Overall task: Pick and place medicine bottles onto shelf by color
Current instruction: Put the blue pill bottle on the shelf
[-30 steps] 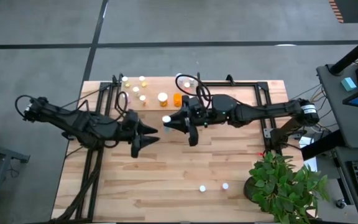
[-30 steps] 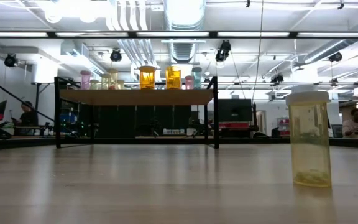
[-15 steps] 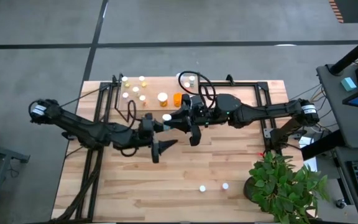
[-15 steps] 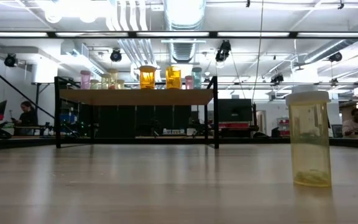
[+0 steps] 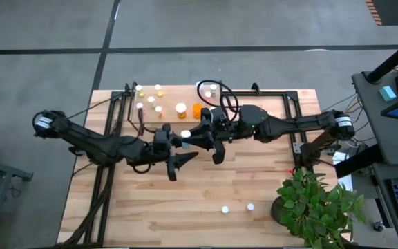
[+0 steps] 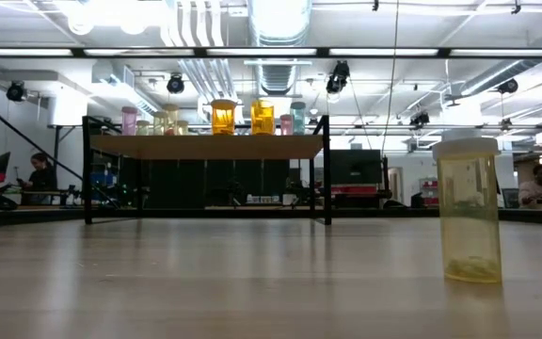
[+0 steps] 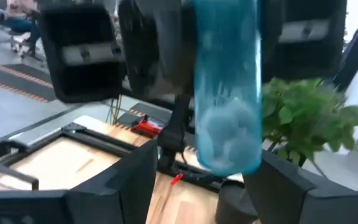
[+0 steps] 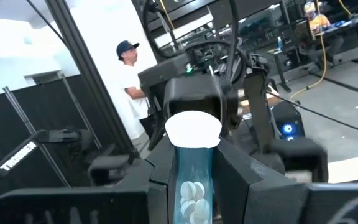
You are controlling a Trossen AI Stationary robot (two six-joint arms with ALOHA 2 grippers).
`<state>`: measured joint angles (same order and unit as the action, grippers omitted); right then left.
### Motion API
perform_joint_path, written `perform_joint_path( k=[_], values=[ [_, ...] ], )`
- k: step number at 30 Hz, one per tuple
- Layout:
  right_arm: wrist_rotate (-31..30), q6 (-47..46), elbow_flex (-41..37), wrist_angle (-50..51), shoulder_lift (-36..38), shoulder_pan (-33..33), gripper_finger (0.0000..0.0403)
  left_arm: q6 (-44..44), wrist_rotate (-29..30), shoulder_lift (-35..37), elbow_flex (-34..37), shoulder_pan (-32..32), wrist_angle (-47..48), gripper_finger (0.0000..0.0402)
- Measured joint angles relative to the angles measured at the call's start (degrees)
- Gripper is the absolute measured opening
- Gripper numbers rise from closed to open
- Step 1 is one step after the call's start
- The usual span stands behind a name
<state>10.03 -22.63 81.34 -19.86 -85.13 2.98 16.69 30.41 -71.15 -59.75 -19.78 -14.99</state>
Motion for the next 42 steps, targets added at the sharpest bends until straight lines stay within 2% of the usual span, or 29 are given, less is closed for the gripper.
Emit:
perform_joint_path(
  k=[12,21,25,31,38,42],
  values=[
    [-0.14,1.33,0.20,0.35,-0.05,0.01,0.0066,-2.31,-3.52,1.76,0.14,-0.12,0.00,0.0203],
    [-1.07,5.56,0.39,4.13,-0.05,0.01,0.0066,-2.48,-2.54,1.92,0.14,-0.17,0.06,0.0200],
    [-1.10,6.61,0.39,3.85,-0.03,0.01,0.0066,-2.57,-1.60,2.15,0.14,-0.15,0.33,0.0164],
    [-1.06,6.18,0.42,3.76,-0.03,0.03,0.0066,-2.53,-1.32,2.61,0.16,-0.10,1.11,0.0067],
    [-1.08,6.15,0.42,3.91,-0.03,0.01,0.0069,-2.46,-1.31,2.66,0.20,-0.06,1.10,0.0066],
    [-1.09,5.66,0.42,4.11,-0.04,0.01,0.0102,-2.29,-0.82,2.66,0.23,-0.06,1.13,0.0071]
  ],
)
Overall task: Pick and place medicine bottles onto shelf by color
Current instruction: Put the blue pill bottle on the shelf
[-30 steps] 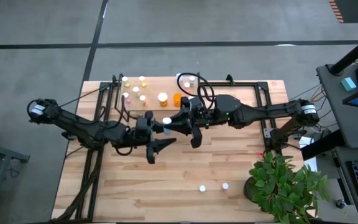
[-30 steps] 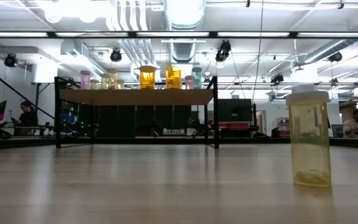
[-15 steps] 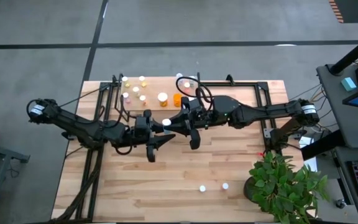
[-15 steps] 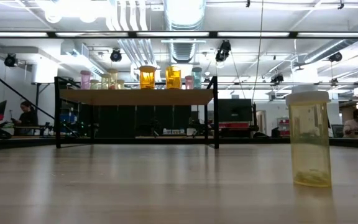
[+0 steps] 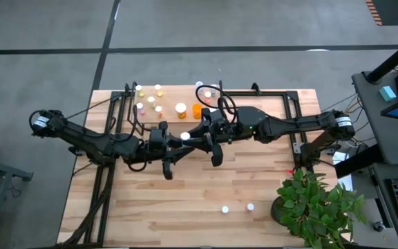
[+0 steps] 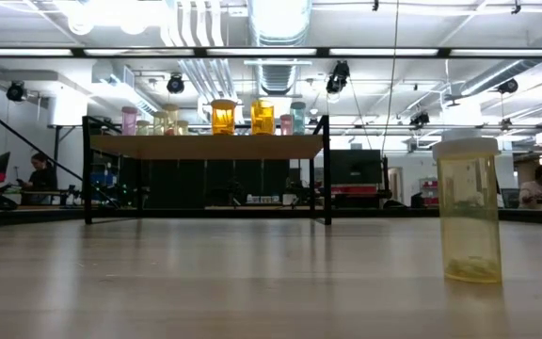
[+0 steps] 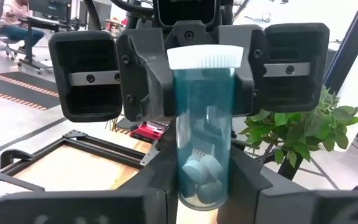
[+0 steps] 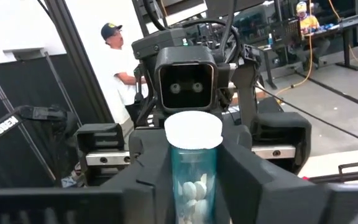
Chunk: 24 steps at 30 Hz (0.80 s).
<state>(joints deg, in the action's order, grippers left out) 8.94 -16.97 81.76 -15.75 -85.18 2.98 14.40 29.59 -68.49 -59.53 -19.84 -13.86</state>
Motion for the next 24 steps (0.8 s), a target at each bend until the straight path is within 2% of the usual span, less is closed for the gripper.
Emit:
perform_joint_path(
  k=[5,11,14,18,24],
  values=[
    [-0.14,0.19,1.01,3.57,0.10,-0.19,0.0163,-0.35,0.92,0.25,0.00,-0.02,0.04,0.0083],
    [-0.25,6.28,11.07,21.71,0.04,-1.11,0.0208,-0.91,2.50,2.93,0.04,-0.04,6.47,0.0073],
    [-3.58,10.59,17.33,32.21,-0.15,-1.14,0.0215,0.00,3.68,4.94,0.10,-0.04,12.40,0.0076],
    [-9.23,12.59,24.65,41.25,-0.95,-1.84,0.0213,0.28,4.74,7.87,0.92,-0.04,18.06,0.0079],
    [-10.19,12.76,34.08,42.86,-5.69,-4.98,0.0206,-0.22,5.44,12.39,1.03,-0.02,24.58,0.0080]
  ],
)
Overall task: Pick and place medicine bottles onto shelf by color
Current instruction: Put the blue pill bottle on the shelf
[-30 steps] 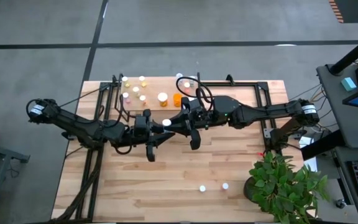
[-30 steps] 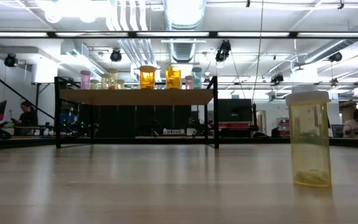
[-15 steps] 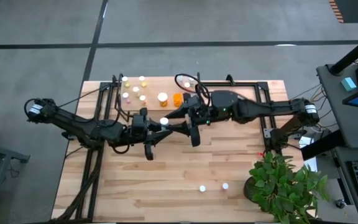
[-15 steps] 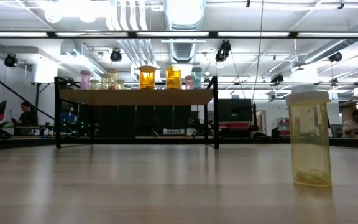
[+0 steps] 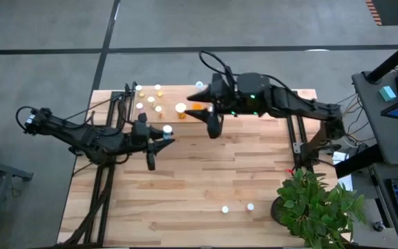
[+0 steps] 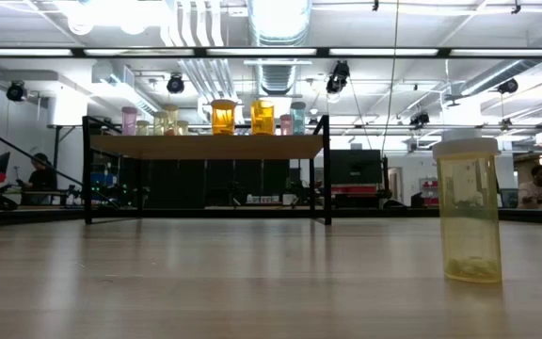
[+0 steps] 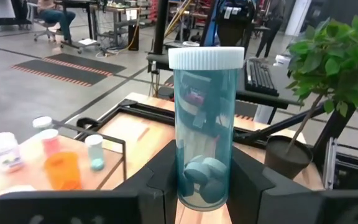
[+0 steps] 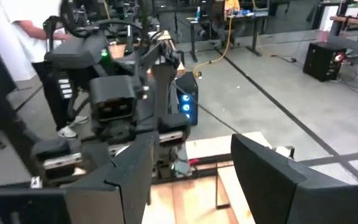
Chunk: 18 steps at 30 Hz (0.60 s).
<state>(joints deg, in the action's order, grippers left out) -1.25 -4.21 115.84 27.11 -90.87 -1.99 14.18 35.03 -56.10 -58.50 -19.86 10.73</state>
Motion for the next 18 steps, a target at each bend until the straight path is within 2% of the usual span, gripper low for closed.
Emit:
perform_joint_path(
  k=[6,12,18],
  values=[
    [2.79,-0.44,9.43,2.29,-8.88,-2.74,0.0209,-0.05,0.36,3.19,0.92,0.00,2.54,0.0081],
    [6.90,-0.92,19.13,11.92,-16.18,-4.44,0.0225,0.47,1.53,4.05,1.13,0.00,4.56,0.0081],
    [7.27,2.09,17.92,11.09,-15.15,-4.89,0.0245,1.16,3.05,3.75,1.13,0.00,4.37,0.0081]
  ],
)
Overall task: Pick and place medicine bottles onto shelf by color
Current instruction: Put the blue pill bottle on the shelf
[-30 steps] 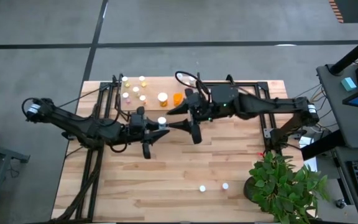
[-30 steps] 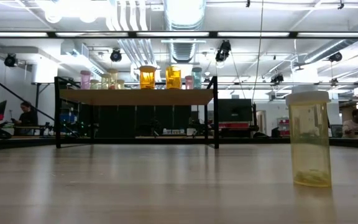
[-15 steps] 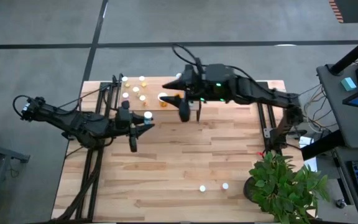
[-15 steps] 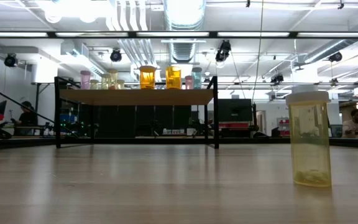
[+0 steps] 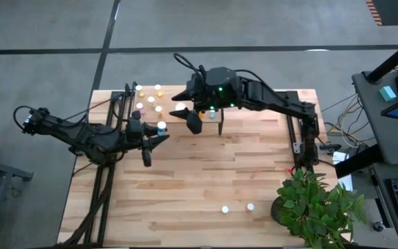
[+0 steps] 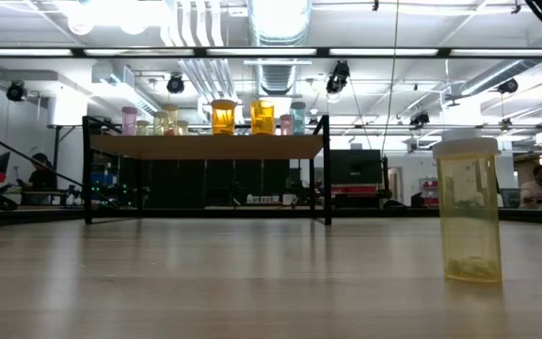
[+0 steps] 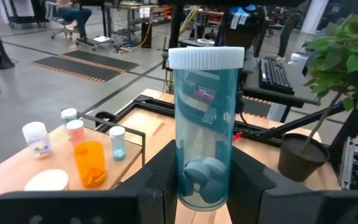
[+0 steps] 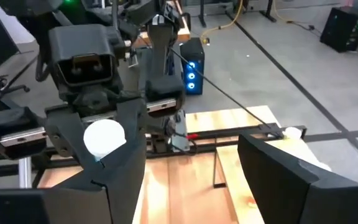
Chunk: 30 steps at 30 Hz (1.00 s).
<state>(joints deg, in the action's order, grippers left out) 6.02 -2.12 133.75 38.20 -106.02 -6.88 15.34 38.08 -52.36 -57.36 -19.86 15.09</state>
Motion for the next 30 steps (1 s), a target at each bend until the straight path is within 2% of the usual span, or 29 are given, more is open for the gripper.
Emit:
perform_joint_path(
  k=[7,11,15,23,28,30],
  values=[
    [-0.02,1.30,-0.02,1.84,1.23,-0.19,0.0251,0.79,3.73,-0.90,0.20,0.00,0.02,0.0082],
    [0.15,1.30,-0.02,4.95,1.44,-0.15,0.0251,0.78,8.15,-0.96,0.71,0.02,0.56,0.0082],
    [2.14,1.30,-0.02,7.28,1.06,-0.19,0.0251,0.77,10.37,-0.96,1.87,0.01,0.90,0.0082],
    [3.14,0.76,-0.02,7.15,1.01,-0.15,0.0247,1.89,10.43,-1.27,3.78,0.00,0.39,0.0082],
    [3.56,0.14,-0.11,2.23,-0.60,0.40,0.0241,0.36,10.43,-1.65,3.80,0.02,-1.36,0.0082],
    [6.20,0.17,-0.21,0.30,-1.89,0.66,0.0239,-0.71,10.45,-1.93,3.83,0.00,-2.18,0.0082]
  ],
)
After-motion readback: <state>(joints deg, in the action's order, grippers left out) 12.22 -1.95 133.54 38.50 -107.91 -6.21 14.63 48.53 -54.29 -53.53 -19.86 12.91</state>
